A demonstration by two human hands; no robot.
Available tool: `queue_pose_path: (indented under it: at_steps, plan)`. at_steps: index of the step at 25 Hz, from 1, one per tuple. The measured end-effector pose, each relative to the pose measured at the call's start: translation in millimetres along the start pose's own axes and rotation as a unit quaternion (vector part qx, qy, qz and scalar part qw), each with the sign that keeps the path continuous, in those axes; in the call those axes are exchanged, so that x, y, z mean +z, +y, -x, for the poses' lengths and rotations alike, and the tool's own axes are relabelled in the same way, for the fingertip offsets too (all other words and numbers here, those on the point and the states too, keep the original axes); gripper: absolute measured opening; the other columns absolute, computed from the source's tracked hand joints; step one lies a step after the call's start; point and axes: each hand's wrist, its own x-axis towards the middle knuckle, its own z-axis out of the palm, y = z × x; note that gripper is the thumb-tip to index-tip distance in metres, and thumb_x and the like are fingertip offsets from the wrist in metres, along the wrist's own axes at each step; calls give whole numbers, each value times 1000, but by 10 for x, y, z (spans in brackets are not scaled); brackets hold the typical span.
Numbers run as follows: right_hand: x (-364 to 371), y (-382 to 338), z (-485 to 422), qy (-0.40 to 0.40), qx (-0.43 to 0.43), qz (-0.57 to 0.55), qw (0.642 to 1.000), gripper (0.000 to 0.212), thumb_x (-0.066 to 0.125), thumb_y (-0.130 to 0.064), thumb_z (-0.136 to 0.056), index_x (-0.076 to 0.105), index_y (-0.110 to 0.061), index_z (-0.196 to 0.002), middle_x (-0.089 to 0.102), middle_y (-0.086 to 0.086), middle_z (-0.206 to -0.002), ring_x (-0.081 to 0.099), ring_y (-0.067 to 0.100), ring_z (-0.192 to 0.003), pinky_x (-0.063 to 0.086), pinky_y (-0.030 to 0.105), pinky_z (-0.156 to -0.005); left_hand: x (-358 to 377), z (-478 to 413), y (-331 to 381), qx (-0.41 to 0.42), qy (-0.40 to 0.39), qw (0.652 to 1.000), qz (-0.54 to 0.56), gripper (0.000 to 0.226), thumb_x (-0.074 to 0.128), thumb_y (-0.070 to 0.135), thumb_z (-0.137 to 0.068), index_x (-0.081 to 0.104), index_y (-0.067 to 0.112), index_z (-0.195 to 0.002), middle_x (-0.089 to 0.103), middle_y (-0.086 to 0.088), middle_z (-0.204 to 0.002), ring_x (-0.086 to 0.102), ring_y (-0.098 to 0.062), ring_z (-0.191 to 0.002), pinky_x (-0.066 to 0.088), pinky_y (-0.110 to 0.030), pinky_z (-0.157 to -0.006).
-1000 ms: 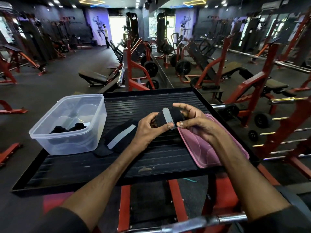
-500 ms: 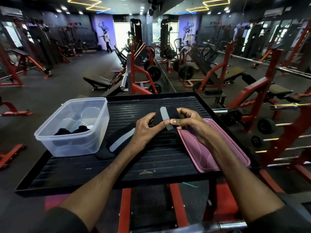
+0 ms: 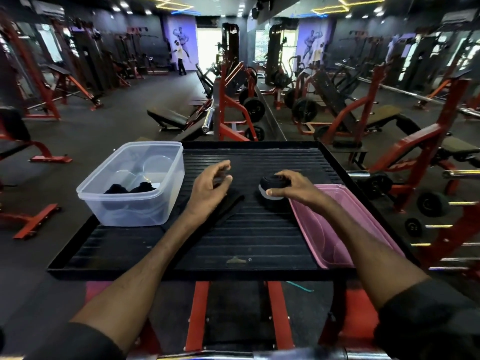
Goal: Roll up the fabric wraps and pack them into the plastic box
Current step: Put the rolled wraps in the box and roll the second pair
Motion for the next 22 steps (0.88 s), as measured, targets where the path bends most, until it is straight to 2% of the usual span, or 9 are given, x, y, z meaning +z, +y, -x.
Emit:
queue_pose_path:
  at_steps: [4,5,7,10,13,15,17,19,22]
  plan:
    - [10,-43,-150,-49,19,39,998,83,84,-50,-62,52,-30,-136,60,-2,-136,54,22,-128,40,51,-112,-227,59,-156,27,72,995,-67,37,65,11,-95,62,12,-132,66,-4,-129,62,-15,-118,50,-41,-106]
    - [-7,-125,-178,-62,29,96,993,93,81,-54,-60,44,-34,-143,54,-3,-145,46,26,-137,33,56,-115,-284,57,-194,25,81,993,-83,37,64,12,-95,62,13,-132,66,-4,-129,62,-15,-120,49,-41,-107]
    - [2,-321,-182,-60,41,234,969,96,78,-52,-69,31,-37,-151,43,-2,-154,31,33,-146,20,65,-115,-360,75,-248,14,88,992,-89,36,63,12,-96,62,15,-132,66,-3,-130,61,-16,-121,49,-41,-108]
    - [229,-712,-83,4,-29,372,928,99,77,-43,-79,17,-34,-157,31,4,-158,22,35,-145,9,70,-112,-418,139,-305,7,97,993,-65,35,61,9,-97,62,11,-132,66,-6,-130,62,-17,-120,49,-39,-107]
    - [629,-933,-105,-94,-77,376,918,111,80,-43,-77,7,-33,-160,22,4,-162,13,35,-149,0,74,-112,-463,193,-287,-17,101,994,-44,35,59,9,-98,60,8,-134,65,-9,-132,61,-18,-121,48,-36,-107]
    - [878,-918,-173,-150,-70,402,901,110,79,-40,-78,5,-32,-160,24,6,-162,14,36,-149,-2,74,-112,-503,245,-272,-55,57,994,-69,41,58,15,-100,54,8,-140,61,-9,-136,58,-18,-125,46,-33,-109]
    - [983,-887,-238,-156,-75,417,892,93,72,-31,-84,15,-33,-158,34,6,-155,25,34,-144,4,71,-113,-584,317,-305,-119,-52,984,-119,53,57,32,-101,42,14,-149,51,-1,-142,49,-14,-131,39,-30,-111]
    - [926,-856,-295,-123,-110,395,904,70,64,-21,-85,38,-34,-148,50,2,-142,42,28,-134,21,57,-108,-646,376,-362,-154,-136,966,-157,66,59,43,-99,33,17,-153,44,1,-147,42,-14,-136,35,-32,-115]
    - [760,-866,-343,-54,-130,225,964,52,63,-18,-68,70,-33,-117,73,-6,-115,66,18,-111,46,43,-100,-698,393,-397,-160,-111,973,-120,56,69,39,-93,47,17,-140,57,-1,-136,56,-18,-126,45,-40,-110]
